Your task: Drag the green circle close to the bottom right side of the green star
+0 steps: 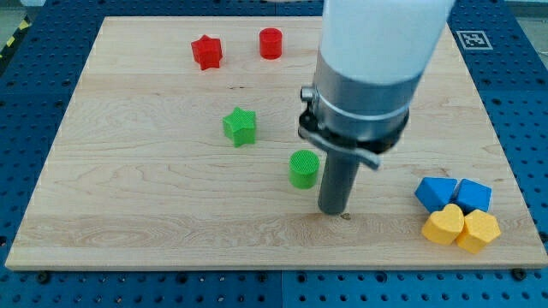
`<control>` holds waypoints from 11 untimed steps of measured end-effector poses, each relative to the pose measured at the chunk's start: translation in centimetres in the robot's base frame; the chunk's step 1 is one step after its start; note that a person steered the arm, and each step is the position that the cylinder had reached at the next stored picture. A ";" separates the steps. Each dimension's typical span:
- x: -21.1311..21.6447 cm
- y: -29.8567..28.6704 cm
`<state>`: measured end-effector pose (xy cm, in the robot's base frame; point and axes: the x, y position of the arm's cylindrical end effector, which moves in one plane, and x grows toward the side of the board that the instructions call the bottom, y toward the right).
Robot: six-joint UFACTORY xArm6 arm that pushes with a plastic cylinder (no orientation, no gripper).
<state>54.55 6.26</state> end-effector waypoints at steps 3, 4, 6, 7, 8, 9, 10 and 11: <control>-1.1 -3.1; -1.2 -3.1; -5.8 -2.8; -1.3 -2.5; 0.3 -3.5; -3.3 -4.7; -3.6 -4.7; -3.4 -4.7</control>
